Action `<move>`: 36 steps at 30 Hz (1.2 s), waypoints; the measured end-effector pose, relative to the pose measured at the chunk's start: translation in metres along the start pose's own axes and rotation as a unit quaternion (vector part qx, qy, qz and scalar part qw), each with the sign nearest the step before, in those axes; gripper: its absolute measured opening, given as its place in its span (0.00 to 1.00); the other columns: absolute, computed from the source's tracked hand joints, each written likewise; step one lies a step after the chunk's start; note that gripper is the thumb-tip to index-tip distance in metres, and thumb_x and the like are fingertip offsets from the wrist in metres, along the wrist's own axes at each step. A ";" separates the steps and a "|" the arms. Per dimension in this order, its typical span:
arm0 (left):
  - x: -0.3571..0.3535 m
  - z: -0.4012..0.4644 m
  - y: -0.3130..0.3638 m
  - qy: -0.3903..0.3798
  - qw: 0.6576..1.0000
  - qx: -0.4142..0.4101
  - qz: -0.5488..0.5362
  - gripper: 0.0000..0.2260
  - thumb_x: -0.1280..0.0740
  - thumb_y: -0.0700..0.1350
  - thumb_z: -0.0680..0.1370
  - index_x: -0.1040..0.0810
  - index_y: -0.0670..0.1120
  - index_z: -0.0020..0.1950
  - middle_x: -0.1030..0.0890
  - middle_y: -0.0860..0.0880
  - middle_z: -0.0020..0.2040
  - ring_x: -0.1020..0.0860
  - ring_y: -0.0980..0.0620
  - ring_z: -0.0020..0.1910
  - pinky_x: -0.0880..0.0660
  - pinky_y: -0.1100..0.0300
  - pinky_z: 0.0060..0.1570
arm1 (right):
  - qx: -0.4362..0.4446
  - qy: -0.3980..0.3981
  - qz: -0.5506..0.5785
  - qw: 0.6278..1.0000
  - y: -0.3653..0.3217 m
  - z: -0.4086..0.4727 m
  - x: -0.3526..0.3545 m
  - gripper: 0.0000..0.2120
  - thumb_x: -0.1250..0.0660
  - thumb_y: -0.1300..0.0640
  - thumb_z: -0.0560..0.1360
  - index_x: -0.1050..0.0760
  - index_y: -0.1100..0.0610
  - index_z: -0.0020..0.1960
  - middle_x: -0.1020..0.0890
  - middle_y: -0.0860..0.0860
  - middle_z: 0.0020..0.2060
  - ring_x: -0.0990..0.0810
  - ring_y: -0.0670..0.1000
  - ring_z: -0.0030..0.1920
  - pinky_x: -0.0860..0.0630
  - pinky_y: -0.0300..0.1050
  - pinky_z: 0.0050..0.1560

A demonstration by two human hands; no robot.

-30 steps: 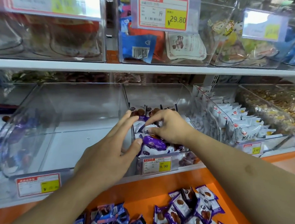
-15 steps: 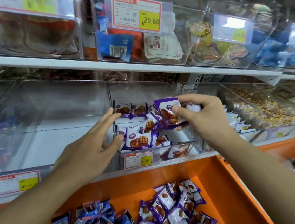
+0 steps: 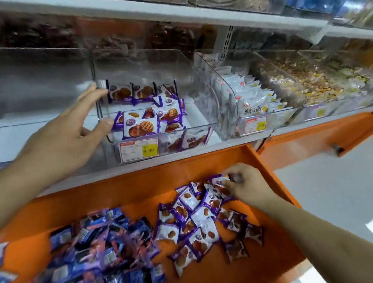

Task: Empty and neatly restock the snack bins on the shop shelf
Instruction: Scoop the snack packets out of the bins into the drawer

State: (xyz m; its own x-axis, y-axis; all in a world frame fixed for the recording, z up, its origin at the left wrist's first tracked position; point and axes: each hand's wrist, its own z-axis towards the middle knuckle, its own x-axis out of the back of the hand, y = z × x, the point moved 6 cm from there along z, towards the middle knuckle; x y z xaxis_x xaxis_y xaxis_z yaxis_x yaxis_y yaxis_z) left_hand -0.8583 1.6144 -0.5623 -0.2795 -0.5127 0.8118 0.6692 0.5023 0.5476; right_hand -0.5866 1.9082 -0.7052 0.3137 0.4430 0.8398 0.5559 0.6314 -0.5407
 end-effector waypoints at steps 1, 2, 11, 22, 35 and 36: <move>-0.001 0.000 -0.001 -0.001 1.000 -0.001 -0.001 0.27 0.45 0.68 0.79 0.46 0.73 0.78 0.53 0.77 0.79 0.18 0.57 0.46 0.21 0.42 0.54 | -0.018 -0.022 -0.035 0.999 0.011 0.005 -0.009 0.12 0.25 0.52 0.78 0.21 0.34 0.50 0.22 0.44 0.49 0.20 0.48 0.52 0.26 0.47 0.52; -0.001 0.000 -0.001 -0.002 1.000 0.000 -0.002 0.26 0.44 0.68 0.79 0.46 0.73 0.77 0.53 0.77 0.78 0.18 0.56 0.46 0.21 0.41 0.55 | -0.039 -0.062 -0.056 0.996 0.018 0.008 -0.017 0.11 0.27 0.51 0.79 0.20 0.36 0.57 0.21 0.46 0.58 0.21 0.52 0.62 0.25 0.49 0.58; -0.002 0.000 -0.003 -0.007 1.000 -0.002 0.001 0.26 0.46 0.69 0.81 0.50 0.74 0.78 0.57 0.79 0.77 0.21 0.67 0.49 0.21 0.51 0.47 | 0.055 -0.006 -0.075 0.996 -0.048 0.001 0.023 0.15 0.32 0.47 0.77 0.18 0.38 0.62 0.17 0.37 0.57 0.19 0.41 0.59 0.23 0.41 0.61; 0.003 -0.002 0.001 -0.012 1.000 0.007 0.012 0.27 0.48 0.69 0.81 0.54 0.75 0.78 0.62 0.80 0.75 0.20 0.67 0.46 0.27 0.67 0.38 | 0.210 -0.076 -0.073 0.972 -0.260 0.090 0.052 0.35 0.27 0.30 0.71 0.30 0.35 0.75 0.31 0.41 0.75 0.35 0.44 0.76 0.37 0.46 0.76; 0.005 -0.001 -0.006 -0.009 1.000 -0.002 -0.002 0.28 0.49 0.70 0.80 0.56 0.74 0.78 0.66 0.79 0.75 0.19 0.66 0.48 0.18 0.59 0.46 | 0.162 -0.062 -0.240 0.955 -0.251 0.147 -0.011 0.17 0.34 0.36 0.73 0.23 0.50 0.50 0.18 0.49 0.43 0.19 0.56 0.48 0.18 0.54 0.49; 0.005 -0.001 -0.006 -0.006 1.000 -0.005 -0.004 0.28 0.49 0.70 0.80 0.56 0.74 0.79 0.65 0.79 0.75 0.19 0.66 0.47 0.18 0.59 0.45 | 0.143 -0.068 -0.227 0.961 -0.247 0.147 -0.011 0.21 0.34 0.34 0.74 0.22 0.49 0.55 0.17 0.50 0.48 0.19 0.57 0.53 0.19 0.54 0.54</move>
State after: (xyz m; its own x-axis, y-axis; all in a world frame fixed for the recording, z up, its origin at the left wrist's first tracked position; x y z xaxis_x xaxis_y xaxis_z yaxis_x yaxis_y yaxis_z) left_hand -0.8632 1.6083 -0.5621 -0.2928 -0.5078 0.8102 0.6738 0.4915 0.5517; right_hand -0.8411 1.8410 -0.5881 -0.0264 0.1467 0.9888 0.3703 0.9202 -0.1266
